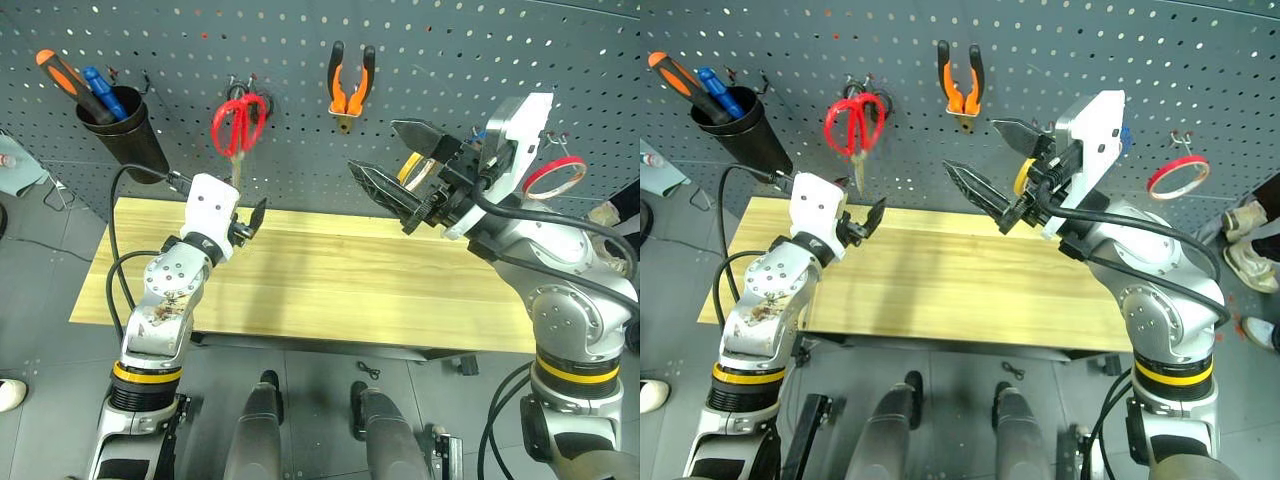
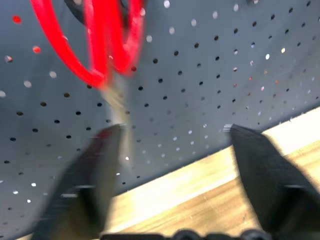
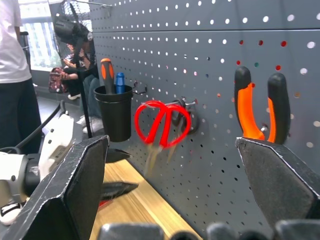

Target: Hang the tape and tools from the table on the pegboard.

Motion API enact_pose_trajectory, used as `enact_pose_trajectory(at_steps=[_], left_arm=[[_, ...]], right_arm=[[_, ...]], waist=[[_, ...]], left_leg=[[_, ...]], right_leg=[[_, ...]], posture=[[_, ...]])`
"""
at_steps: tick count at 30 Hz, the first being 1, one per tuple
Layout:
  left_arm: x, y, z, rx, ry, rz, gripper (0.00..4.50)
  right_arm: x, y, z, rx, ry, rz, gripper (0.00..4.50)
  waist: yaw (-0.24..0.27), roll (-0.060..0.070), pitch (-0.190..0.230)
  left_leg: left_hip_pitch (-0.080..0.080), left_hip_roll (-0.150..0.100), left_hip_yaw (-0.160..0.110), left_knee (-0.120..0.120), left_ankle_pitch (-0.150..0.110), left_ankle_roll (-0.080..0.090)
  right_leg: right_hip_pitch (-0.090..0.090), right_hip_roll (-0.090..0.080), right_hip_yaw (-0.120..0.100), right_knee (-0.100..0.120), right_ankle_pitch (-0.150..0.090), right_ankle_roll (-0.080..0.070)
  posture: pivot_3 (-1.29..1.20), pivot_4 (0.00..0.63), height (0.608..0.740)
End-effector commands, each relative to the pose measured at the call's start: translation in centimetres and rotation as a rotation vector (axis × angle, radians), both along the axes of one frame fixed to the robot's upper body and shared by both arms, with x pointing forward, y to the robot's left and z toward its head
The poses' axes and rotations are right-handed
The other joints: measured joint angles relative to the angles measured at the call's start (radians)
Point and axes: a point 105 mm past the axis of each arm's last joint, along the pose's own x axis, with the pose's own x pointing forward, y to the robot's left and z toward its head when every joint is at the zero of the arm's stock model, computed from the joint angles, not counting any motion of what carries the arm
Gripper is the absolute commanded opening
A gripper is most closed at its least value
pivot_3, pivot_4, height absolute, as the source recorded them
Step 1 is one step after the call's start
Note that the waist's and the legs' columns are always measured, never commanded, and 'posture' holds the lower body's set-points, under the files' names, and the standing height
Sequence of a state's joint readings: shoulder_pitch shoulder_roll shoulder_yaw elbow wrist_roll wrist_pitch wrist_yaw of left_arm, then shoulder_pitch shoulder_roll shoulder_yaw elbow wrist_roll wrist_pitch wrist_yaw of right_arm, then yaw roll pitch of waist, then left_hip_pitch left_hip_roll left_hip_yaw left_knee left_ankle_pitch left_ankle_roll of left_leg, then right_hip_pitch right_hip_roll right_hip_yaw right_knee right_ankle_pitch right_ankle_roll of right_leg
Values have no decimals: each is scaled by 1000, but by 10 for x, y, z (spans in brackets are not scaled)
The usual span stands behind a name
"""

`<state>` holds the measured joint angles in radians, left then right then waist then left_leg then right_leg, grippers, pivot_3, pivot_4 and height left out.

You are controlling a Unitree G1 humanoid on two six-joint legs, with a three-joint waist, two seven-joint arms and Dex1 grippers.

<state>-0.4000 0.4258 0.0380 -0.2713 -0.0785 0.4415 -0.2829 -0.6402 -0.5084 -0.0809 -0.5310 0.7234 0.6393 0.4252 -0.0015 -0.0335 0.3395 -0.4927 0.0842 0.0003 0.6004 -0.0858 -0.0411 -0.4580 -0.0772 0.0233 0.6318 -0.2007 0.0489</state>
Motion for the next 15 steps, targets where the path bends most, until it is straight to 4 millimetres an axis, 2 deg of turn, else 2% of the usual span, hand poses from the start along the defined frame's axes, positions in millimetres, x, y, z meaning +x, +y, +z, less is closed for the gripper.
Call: enact_pose_trajectory(at_steps=[1, 5, 8, 9, 12, 15], left_arm=[[-20, 12, -16, 25, 28, 14, 4478], [-37, 33, -62, 21, 207, 63, 4478], [-34, 62, -86, -32, 366, 151, 4478], [-30, 73, -89, -46, 396, 173, 4478], [-19, 97, -90, -82, 452, 235, 4478], [-10, 109, -92, -108, 509, 268, 4478]], right_arm=[[-16, 7, -8, -75, -24, 63, 4500], [-30, 15, -42, -215, 75, 182, 4500], [-32, 19, -61, -308, 119, 225, 4500], [-32, 22, -65, -325, 125, 239, 4500], [-29, 32, -66, -337, 125, 268, 4500], [-28, 38, -63, -341, 123, 288, 4500]], waist=[[-6, 0, 0], [-10, 0, 0], [-6, 0, 0], [-5, 0, 0], [-2, 1, 1], [2, 1, 3]], left_leg=[[0, 0, 0, 0, 0, 0], [0, 0, 0, -1, 0, 0], [1, 0, 0, -1, 0, 0], [1, 0, 0, -1, 0, 0], [1, 1, 0, -1, 0, -1], [1, 0, 0, -1, -1, -1]], right_leg=[[0, 0, 0, 0, 0, 0], [0, 0, 0, 0, 0, -1], [0, 0, 0, 0, -3, 1], [-1, 0, 0, 0, -7, -4], [-1, 0, 0, 1, -5, -7], [-2, 0, 0, 0, -5, -7]], posture=[[-19, 337, 740], [-9, 348, 740], [15, 370, 740], [22, 377, 740], [37, 395, 740], [49, 407, 740]])
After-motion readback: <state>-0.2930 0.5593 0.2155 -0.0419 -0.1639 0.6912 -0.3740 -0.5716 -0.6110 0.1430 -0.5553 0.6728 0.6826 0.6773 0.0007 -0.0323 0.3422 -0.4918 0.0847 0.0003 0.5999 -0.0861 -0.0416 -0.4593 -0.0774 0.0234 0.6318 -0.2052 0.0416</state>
